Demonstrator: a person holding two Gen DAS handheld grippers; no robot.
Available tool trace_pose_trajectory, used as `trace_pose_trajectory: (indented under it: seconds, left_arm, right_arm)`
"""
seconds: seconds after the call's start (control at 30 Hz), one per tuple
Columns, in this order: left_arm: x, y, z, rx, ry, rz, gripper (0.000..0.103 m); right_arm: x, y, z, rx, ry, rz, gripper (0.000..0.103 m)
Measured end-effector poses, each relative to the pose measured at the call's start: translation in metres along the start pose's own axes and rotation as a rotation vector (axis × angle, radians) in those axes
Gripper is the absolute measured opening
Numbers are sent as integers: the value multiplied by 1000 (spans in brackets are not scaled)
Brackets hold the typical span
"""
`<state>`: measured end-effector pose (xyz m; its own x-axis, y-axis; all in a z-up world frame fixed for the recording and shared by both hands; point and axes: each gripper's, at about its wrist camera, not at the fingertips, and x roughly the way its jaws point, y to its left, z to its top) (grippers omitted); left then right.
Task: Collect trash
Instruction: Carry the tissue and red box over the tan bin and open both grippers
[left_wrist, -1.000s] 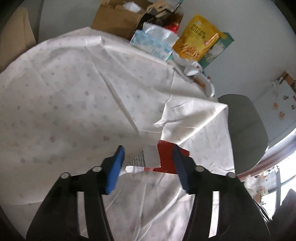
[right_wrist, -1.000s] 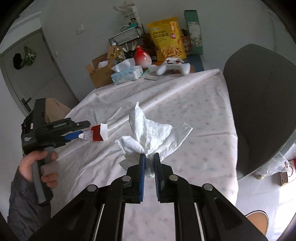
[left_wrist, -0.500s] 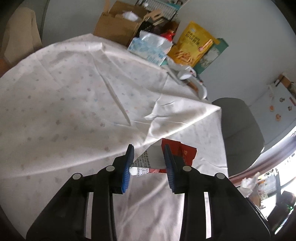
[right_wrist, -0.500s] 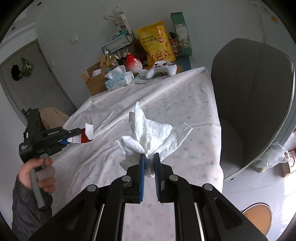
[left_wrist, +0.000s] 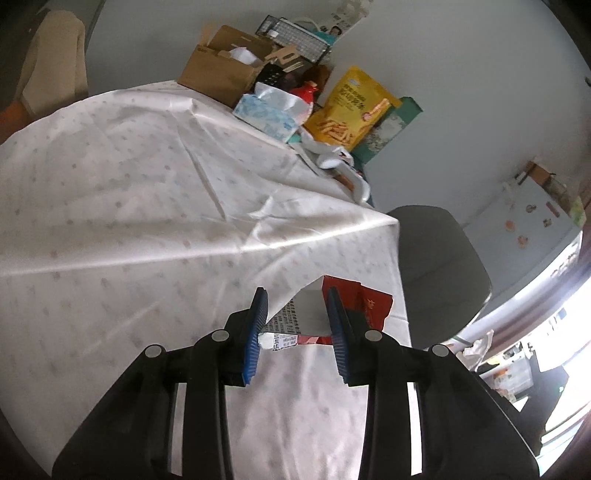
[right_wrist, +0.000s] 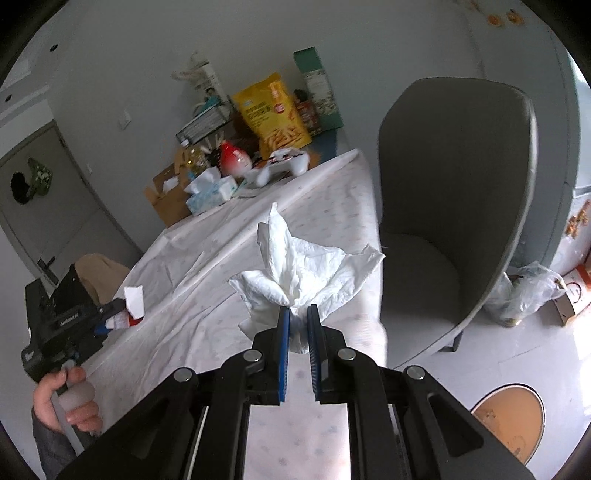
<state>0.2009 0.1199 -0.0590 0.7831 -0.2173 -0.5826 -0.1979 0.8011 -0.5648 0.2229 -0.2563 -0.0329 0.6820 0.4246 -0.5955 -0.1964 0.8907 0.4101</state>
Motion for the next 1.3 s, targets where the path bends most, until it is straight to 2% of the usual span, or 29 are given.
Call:
trace_pose_trajectory:
  seconds: [0.3, 0.63, 1.3]
  left_arm:
    - [-10, -29, -32, 27, -9, -23, 33]
    - [5, -68, -59, 90, 51, -72, 33]
    - [78, -175, -128, 285, 236, -120, 33]
  right_arm:
    - [-25, -26, -9, 52, -16, 0, 11]
    - [-42, -60, -26, 95, -18, -53, 11]
    - [-75, -176, -73, 261, -2, -198, 11]
